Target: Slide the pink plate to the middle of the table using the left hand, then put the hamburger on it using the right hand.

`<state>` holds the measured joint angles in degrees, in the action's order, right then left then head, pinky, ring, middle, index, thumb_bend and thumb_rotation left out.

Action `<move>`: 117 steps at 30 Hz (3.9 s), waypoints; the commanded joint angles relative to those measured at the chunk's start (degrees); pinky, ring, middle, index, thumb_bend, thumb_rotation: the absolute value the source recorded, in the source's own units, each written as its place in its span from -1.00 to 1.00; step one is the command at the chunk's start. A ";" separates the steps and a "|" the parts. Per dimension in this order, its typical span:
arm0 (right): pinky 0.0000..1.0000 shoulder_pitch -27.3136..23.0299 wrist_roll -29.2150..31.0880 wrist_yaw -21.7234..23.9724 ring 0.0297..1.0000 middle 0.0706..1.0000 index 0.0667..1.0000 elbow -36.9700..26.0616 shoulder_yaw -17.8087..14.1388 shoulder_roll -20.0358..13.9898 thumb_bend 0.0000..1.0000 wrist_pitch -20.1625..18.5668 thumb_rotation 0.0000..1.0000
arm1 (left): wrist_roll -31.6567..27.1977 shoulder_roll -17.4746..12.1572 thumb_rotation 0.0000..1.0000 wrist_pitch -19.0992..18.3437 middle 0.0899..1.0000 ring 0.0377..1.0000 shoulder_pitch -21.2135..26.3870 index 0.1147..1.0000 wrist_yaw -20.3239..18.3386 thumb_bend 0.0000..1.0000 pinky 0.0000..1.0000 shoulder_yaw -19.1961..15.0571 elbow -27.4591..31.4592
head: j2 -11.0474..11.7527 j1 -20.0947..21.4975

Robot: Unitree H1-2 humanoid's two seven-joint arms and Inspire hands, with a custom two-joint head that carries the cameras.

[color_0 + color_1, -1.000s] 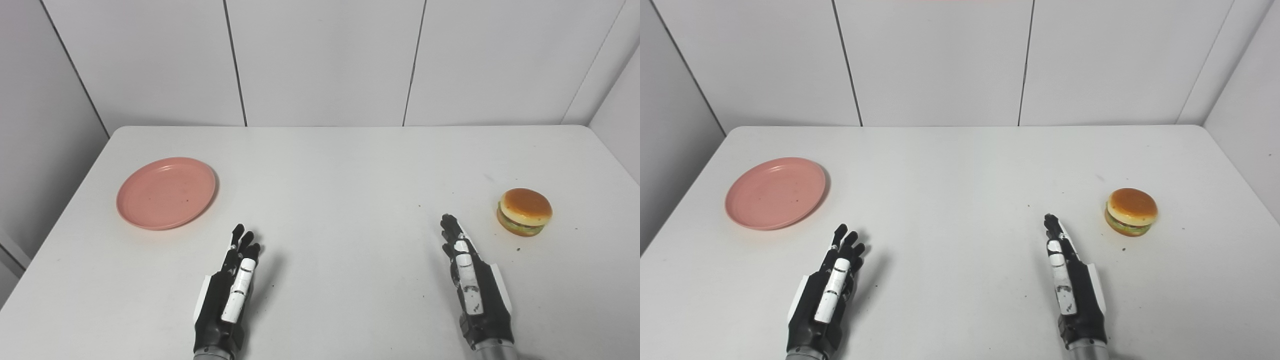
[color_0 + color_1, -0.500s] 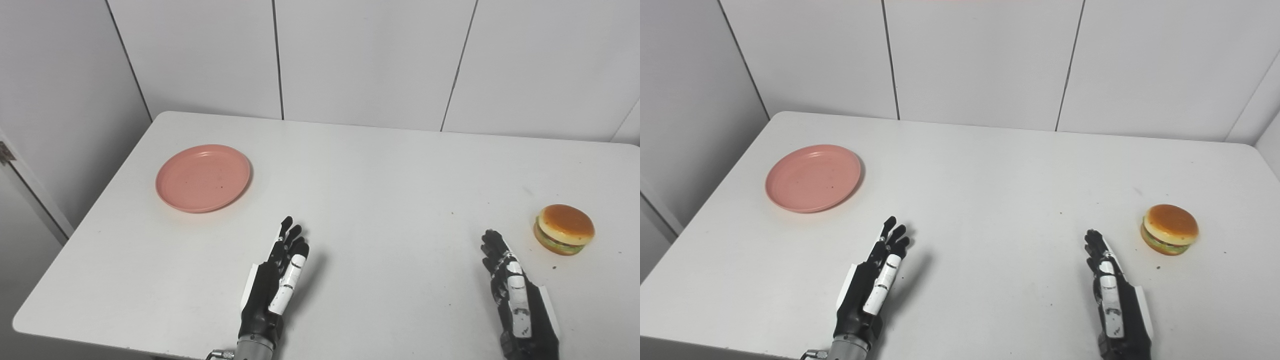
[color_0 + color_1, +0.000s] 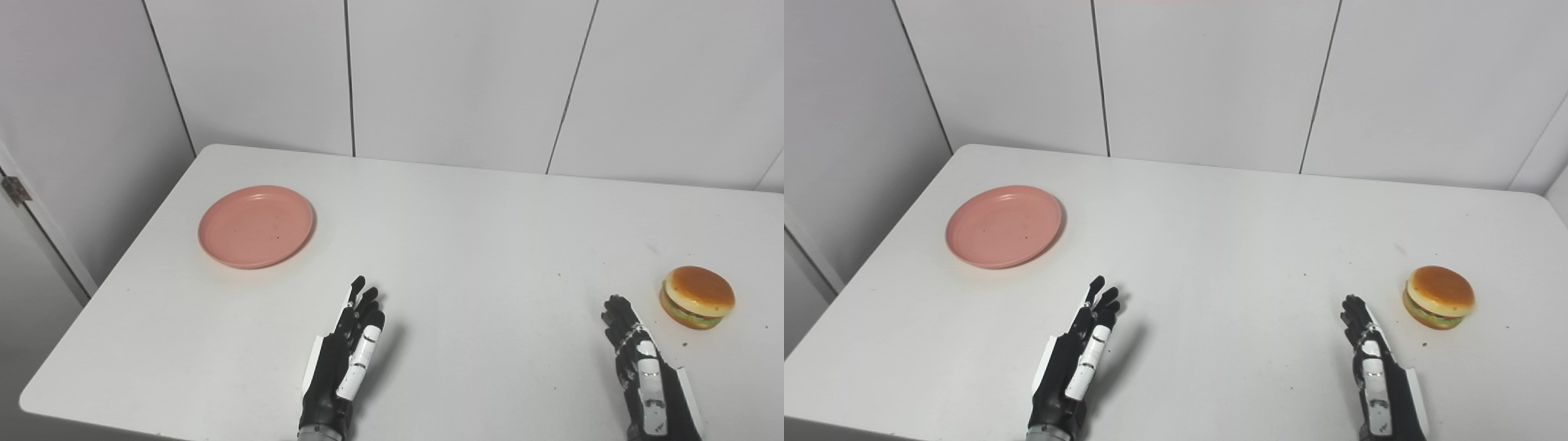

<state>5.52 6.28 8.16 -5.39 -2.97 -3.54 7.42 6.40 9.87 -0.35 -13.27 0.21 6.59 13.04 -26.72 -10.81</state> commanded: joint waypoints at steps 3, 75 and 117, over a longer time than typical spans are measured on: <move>1.00 1.10 -0.12 -0.35 0.89 0.85 0.79 3.14 -0.40 -1.00 0.51 1.85 1.00 | 0.33 -0.98 0.61 1.79 0.84 0.85 -3.44 0.86 0.11 0.16 0.87 1.05 -2.19 | 1.43 -0.71; 1.00 -0.01 -1.38 -3.01 0.77 0.78 0.72 6.21 1.13 -0.49 0.54 1.09 1.00 | -18.02 -28.39 0.75 11.52 0.85 0.71 38.94 0.84 -3.05 0.95 0.73 -25.00 -23.57 | 3.05 0.40; 0.96 0.56 -1.37 -2.75 0.71 0.67 0.68 5.20 1.23 -0.86 0.54 -0.33 1.00 | -28.08 -36.55 0.71 21.97 0.78 0.87 49.95 0.81 -12.53 0.99 0.94 -28.54 -68.14 | 2.07 1.09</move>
<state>4.78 4.81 5.51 -2.27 -1.91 -4.19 11.19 -21.20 -24.36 18.77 33.32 -10.83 -21.61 -55.67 -24.61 -9.67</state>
